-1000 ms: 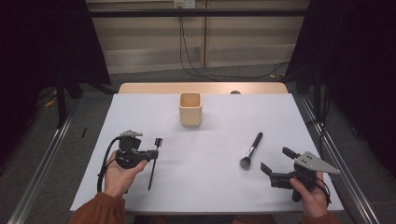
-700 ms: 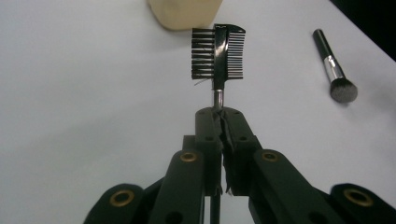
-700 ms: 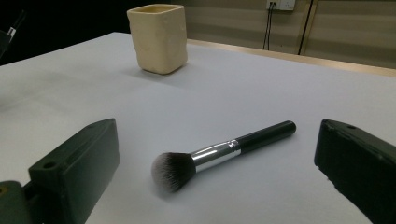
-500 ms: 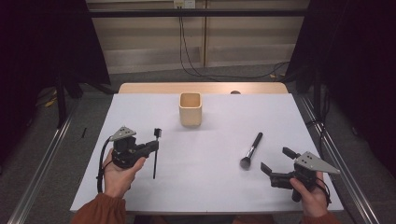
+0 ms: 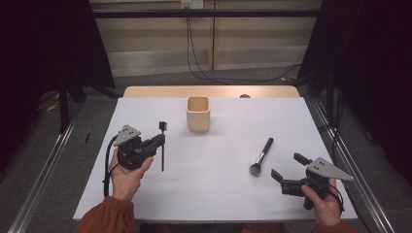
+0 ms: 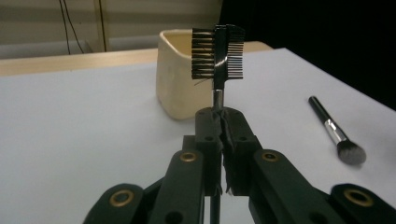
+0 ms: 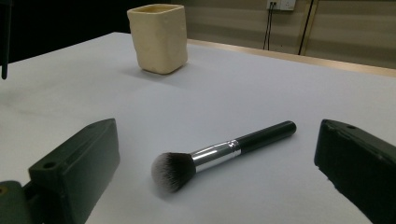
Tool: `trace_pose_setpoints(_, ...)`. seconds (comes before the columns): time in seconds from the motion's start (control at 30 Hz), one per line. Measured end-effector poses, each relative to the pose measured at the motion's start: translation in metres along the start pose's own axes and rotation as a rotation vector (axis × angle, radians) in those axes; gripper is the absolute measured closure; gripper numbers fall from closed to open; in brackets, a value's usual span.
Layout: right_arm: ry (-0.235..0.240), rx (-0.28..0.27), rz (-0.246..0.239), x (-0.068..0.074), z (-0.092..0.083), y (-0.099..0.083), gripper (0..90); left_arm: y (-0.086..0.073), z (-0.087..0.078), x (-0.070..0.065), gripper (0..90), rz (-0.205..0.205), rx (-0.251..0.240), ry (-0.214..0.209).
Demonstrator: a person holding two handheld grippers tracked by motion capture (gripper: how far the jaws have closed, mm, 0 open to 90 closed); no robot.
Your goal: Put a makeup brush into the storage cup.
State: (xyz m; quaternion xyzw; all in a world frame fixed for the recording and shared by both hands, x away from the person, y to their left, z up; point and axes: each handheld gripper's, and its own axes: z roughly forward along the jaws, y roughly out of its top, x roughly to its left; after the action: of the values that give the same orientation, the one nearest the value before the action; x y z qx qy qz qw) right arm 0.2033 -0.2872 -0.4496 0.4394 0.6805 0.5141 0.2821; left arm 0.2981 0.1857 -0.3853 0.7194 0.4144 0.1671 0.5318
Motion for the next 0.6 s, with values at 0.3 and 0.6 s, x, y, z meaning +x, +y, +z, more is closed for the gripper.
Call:
trace_pose_setpoints(0.3, 0.001, -0.004, -0.005, 0.0, 0.0, 0.0, 0.0, 0.019, 0.005, -0.006, 86.0, 0.057, -0.06, -0.006)
trace_pose_setpoints(0.6, -0.002, -0.011, 0.0, 0.0, 0.0, 0.0, 0.0, 0.029, 0.01, -0.011, 85.9, 0.063, -0.091, -0.037)
